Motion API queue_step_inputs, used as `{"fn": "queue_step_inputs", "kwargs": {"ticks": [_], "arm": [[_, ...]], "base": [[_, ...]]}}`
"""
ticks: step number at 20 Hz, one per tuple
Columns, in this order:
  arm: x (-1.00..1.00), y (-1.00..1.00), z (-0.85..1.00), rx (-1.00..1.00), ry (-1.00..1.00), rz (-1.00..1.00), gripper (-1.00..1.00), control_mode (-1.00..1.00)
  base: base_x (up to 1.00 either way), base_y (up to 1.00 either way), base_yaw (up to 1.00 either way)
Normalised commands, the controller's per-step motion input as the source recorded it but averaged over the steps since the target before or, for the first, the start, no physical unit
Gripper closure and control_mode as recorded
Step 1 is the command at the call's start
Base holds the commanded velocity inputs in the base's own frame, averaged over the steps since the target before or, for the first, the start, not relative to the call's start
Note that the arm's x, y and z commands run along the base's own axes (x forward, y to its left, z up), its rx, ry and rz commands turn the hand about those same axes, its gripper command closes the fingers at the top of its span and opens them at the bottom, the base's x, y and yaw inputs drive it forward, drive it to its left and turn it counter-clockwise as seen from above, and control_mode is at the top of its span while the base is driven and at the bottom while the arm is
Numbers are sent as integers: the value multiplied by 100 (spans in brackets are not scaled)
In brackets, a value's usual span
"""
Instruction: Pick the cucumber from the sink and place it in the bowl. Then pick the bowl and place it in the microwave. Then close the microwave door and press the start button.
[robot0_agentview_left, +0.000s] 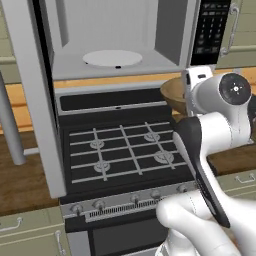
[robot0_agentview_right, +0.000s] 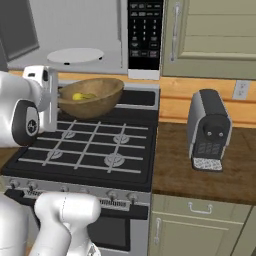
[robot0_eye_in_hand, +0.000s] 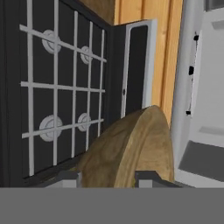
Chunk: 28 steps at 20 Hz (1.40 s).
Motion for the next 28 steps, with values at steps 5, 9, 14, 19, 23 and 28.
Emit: {"fn": "queue_step_inputs", "kwargs": {"ticks": [5,9,14,19,23,28], "arm": [[-6,1,0,3,-7,0,100,-100],[5,31,40,10,-29,8,100,-100],[100,69,66,8,-10,21,100,-100],[100,75,65,3,-6,17,100,-100],[100,60,47,0,-6,1,100,-100],[94,27,5,0,14,-15,100,-100]], "base": [[-4,-2,0],[0,0,0],[0,0,0],[0,0,0],[0,0,0],[0,0,0]]}}
